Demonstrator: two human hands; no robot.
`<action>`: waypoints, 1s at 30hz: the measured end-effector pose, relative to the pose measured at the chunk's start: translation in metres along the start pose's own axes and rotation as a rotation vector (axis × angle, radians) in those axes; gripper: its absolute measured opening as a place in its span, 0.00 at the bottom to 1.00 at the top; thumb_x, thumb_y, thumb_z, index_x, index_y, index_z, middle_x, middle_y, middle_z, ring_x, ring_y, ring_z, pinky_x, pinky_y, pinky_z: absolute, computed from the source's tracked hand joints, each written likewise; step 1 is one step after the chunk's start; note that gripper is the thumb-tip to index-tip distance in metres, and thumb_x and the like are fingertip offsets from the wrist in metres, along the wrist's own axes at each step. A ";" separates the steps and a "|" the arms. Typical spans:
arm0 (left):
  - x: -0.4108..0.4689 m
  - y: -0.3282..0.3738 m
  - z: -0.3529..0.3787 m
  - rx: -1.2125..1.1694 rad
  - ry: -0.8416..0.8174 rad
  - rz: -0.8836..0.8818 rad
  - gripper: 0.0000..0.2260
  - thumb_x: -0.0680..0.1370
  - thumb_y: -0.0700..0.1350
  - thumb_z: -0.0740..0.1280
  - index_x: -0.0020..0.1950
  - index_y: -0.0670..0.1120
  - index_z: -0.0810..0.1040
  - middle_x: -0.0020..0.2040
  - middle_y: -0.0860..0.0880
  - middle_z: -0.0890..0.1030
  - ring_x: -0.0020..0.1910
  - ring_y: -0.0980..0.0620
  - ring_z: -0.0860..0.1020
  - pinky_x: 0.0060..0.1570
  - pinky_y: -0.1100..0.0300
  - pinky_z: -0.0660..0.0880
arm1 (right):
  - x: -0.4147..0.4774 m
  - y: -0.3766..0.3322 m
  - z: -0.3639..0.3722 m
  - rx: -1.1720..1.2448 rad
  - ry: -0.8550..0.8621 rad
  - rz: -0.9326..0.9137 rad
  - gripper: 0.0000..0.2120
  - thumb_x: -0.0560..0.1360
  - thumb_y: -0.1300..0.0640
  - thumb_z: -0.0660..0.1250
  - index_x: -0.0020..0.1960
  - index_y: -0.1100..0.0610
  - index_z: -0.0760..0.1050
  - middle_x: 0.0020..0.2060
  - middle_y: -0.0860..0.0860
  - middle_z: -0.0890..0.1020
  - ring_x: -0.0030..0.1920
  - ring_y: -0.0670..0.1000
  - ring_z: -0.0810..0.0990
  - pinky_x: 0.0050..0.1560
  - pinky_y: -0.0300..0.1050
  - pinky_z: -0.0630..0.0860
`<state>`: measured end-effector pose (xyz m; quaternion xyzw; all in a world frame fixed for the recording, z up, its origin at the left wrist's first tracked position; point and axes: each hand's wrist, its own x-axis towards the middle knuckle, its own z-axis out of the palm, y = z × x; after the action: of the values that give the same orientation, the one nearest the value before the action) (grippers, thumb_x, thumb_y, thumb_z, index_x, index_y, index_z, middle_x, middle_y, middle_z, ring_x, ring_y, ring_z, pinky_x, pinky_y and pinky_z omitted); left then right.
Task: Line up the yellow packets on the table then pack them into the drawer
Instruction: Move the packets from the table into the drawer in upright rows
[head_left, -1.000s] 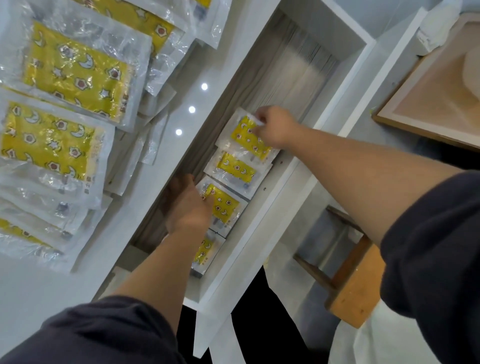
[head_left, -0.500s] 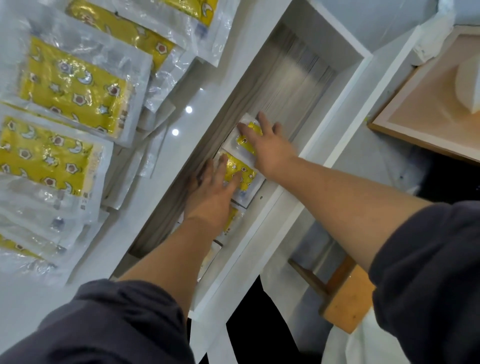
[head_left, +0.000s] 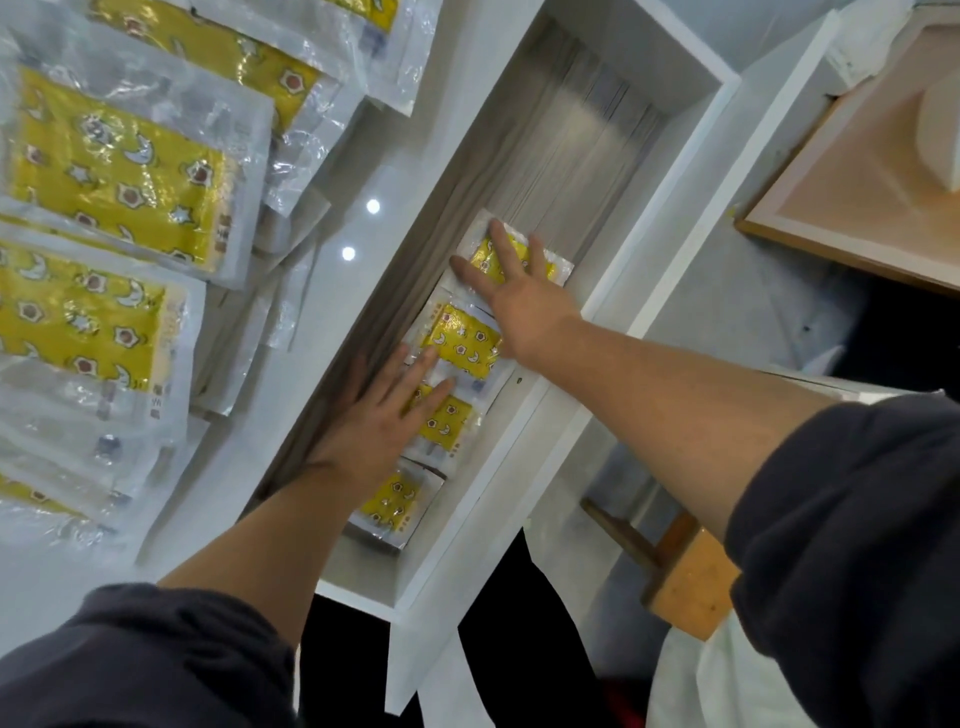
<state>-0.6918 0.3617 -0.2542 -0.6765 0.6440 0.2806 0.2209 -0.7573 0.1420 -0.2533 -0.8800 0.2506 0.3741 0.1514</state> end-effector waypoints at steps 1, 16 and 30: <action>-0.002 0.000 0.005 0.011 -0.012 0.012 0.49 0.75 0.47 0.68 0.75 0.50 0.28 0.74 0.40 0.26 0.73 0.36 0.30 0.70 0.33 0.43 | 0.001 -0.001 0.004 0.000 -0.009 0.009 0.55 0.69 0.66 0.74 0.76 0.37 0.39 0.75 0.50 0.30 0.75 0.67 0.36 0.54 0.59 0.79; -0.005 0.001 0.004 0.071 -0.058 0.054 0.47 0.76 0.44 0.68 0.77 0.50 0.31 0.75 0.42 0.28 0.75 0.36 0.33 0.70 0.32 0.42 | 0.000 -0.002 0.007 -0.007 -0.001 0.014 0.54 0.69 0.62 0.76 0.76 0.37 0.40 0.76 0.50 0.31 0.75 0.67 0.37 0.57 0.62 0.77; -0.103 -0.012 -0.120 -0.260 0.221 0.012 0.19 0.76 0.40 0.61 0.67 0.44 0.66 0.67 0.43 0.69 0.66 0.43 0.67 0.56 0.53 0.68 | -0.128 -0.065 -0.067 0.377 0.175 0.081 0.25 0.76 0.62 0.63 0.72 0.54 0.63 0.70 0.54 0.66 0.69 0.56 0.65 0.58 0.50 0.71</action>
<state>-0.6692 0.3600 -0.0973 -0.7222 0.6268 0.2867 0.0575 -0.7578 0.2076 -0.1090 -0.8544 0.3635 0.2487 0.2758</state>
